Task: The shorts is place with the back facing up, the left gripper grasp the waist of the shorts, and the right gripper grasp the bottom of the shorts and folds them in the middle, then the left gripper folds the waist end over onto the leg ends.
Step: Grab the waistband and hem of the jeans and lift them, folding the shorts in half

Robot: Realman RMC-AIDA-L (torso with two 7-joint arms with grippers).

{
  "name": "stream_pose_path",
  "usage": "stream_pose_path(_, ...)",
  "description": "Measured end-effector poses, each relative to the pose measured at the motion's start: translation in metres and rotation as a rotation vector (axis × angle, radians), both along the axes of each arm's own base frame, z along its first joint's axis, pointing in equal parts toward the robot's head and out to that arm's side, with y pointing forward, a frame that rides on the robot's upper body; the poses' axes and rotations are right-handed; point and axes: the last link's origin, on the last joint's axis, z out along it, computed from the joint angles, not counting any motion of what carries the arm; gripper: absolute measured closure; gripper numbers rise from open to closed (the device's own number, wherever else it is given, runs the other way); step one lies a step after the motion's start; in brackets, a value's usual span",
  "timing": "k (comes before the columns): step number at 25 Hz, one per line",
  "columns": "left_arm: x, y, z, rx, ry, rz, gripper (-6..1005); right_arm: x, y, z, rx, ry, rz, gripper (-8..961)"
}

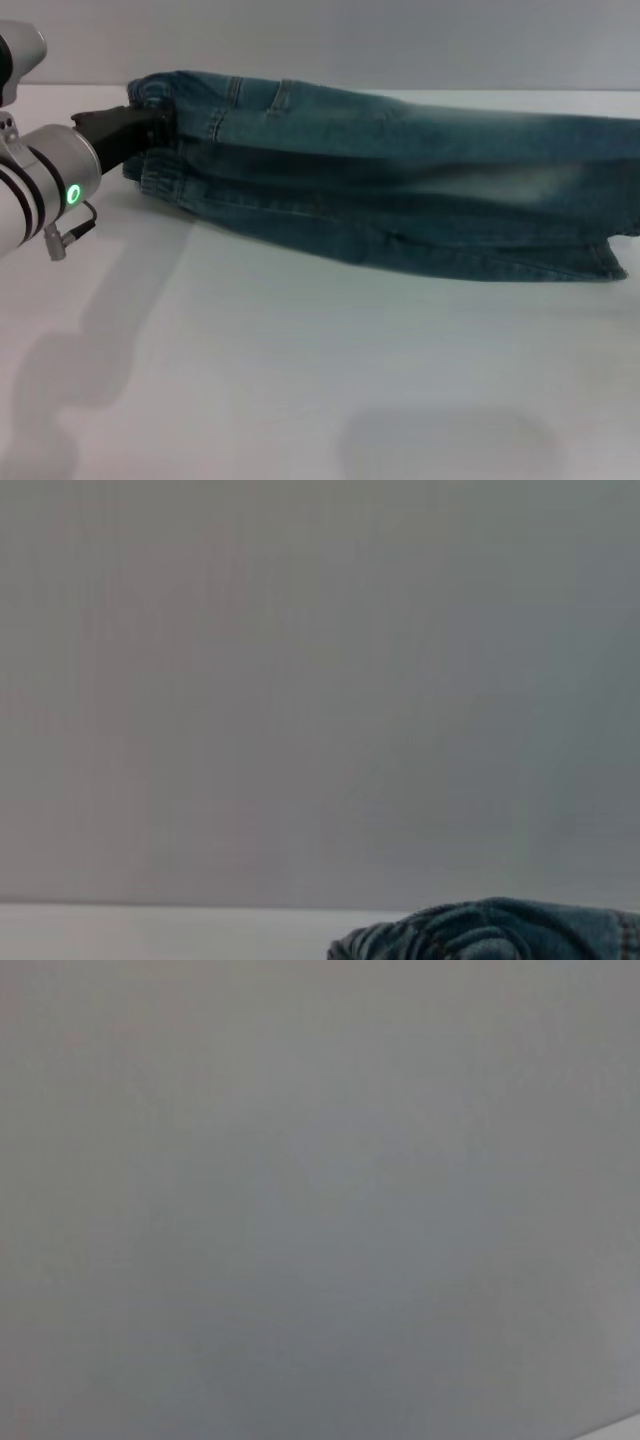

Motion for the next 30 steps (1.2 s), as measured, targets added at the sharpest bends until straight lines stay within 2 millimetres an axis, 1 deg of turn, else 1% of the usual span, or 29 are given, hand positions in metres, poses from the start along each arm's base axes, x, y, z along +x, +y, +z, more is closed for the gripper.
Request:
stream_pose_path(2,-0.001,0.004,-0.002,0.021,-0.001,-0.019,809,0.001,0.002,0.0,0.014,-0.023,0.006,851)
stream_pose_path(5,-0.005,0.01,-0.014,0.042,0.006,-0.053,808,0.002,0.005,0.001,0.039,-0.079,0.025,842)
stream_pose_path(10,-0.008,0.018,-0.023,0.019,0.022,-0.044,808,0.005,0.007,0.0,0.048,-0.128,0.018,829)
stream_pose_path(15,-0.008,0.023,-0.028,0.006,0.032,-0.045,607,0.007,0.006,-0.004,0.033,-0.147,0.02,603)
stream_pose_path(22,-0.005,0.026,-0.029,-0.001,0.037,-0.05,468,0.004,0.005,-0.01,0.004,-0.159,0.044,398)
stream_pose_path(27,-0.006,0.025,-0.028,-0.019,0.048,-0.038,369,0.003,0.003,-0.015,-0.008,-0.206,0.073,311)
stream_pose_path(30,-0.007,0.022,-0.027,-0.022,0.066,-0.043,239,0.001,0.002,-0.022,-0.003,-0.258,0.104,259)
